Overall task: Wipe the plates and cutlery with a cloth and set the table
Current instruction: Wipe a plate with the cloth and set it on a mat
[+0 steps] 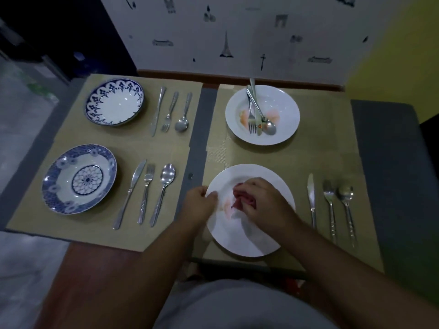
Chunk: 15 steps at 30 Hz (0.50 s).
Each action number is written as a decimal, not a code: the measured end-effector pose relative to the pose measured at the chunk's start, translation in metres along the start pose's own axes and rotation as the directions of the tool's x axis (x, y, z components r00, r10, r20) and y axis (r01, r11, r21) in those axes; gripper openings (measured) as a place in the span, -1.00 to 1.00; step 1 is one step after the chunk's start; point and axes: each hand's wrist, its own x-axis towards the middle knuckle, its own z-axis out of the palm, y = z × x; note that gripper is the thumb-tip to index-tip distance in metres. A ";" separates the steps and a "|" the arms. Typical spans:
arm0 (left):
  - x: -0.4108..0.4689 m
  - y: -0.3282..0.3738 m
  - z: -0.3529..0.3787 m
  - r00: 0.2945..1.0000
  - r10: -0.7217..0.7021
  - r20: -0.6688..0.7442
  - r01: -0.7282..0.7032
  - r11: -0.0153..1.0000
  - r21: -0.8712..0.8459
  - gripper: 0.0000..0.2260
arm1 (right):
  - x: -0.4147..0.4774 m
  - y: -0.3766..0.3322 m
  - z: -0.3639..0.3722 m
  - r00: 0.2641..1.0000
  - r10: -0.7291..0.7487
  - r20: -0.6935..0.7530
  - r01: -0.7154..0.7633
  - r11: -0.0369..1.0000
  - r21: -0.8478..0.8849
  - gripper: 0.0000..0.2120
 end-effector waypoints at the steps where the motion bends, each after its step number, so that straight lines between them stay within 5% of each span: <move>1: 0.005 0.000 -0.005 0.998 -0.037 0.053 0.039 0.998 -0.040 -0.81 | 0.002 0.000 0.005 1.000 0.025 0.005 -0.025 1.000 -0.018 -0.72; 6: 0.013 -0.002 -0.021 0.966 -0.059 0.253 0.074 0.996 -0.050 -0.78 | -0.004 -0.005 0.023 0.996 0.084 0.041 -0.079 0.990 -0.121 -0.61; 12: 0.005 0.002 -0.024 0.955 -0.011 0.298 0.045 0.993 -0.106 -0.75 | -0.009 -0.024 0.031 0.985 0.170 0.010 -0.168 0.982 -0.080 -0.53; 15: 0.001 0.011 -0.028 0.958 0.014 0.287 0.027 0.990 -0.140 -0.75 | -0.013 -0.043 0.034 0.997 0.078 0.003 -0.077 0.987 -0.142 -0.53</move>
